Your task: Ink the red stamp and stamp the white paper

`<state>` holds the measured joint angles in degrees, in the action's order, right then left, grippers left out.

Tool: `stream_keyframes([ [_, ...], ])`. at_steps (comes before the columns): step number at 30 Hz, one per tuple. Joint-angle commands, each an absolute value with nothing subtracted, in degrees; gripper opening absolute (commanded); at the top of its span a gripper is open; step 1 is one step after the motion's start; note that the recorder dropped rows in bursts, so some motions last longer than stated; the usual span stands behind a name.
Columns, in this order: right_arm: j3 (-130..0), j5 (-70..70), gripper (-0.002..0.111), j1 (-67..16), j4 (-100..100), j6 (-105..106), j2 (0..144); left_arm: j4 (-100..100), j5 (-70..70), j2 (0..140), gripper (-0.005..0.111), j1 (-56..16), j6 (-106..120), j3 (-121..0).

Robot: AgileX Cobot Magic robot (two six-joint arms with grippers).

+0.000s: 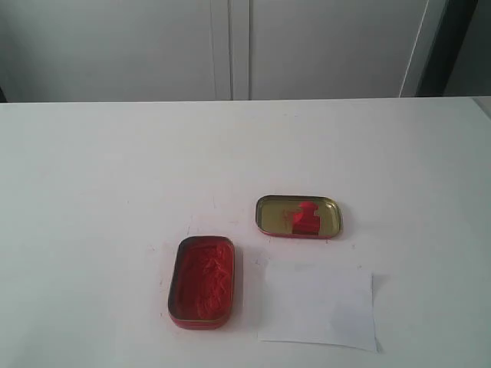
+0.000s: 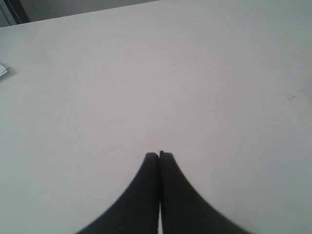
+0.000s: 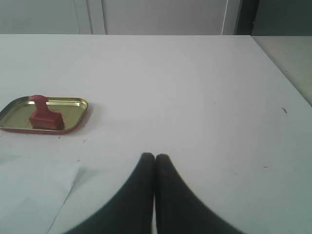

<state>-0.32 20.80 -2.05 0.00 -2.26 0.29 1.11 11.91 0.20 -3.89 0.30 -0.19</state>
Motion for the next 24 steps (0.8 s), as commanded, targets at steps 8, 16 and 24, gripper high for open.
stream_keyframes([
  [8,0.00,20.03,0.000,-2.20,0.00,-2.36,0.00,0.96,11.96,0.00,0.000,-3.86,0.46,0.00],
  [16,0.00,16.62,0.000,-2.20,0.00,-2.37,0.00,0.96,11.96,0.00,0.000,-3.86,0.46,0.00],
  [24,0.00,7.22,0.000,-2.20,0.00,-2.37,0.00,0.96,11.96,0.00,0.000,-3.86,0.46,0.00],
])
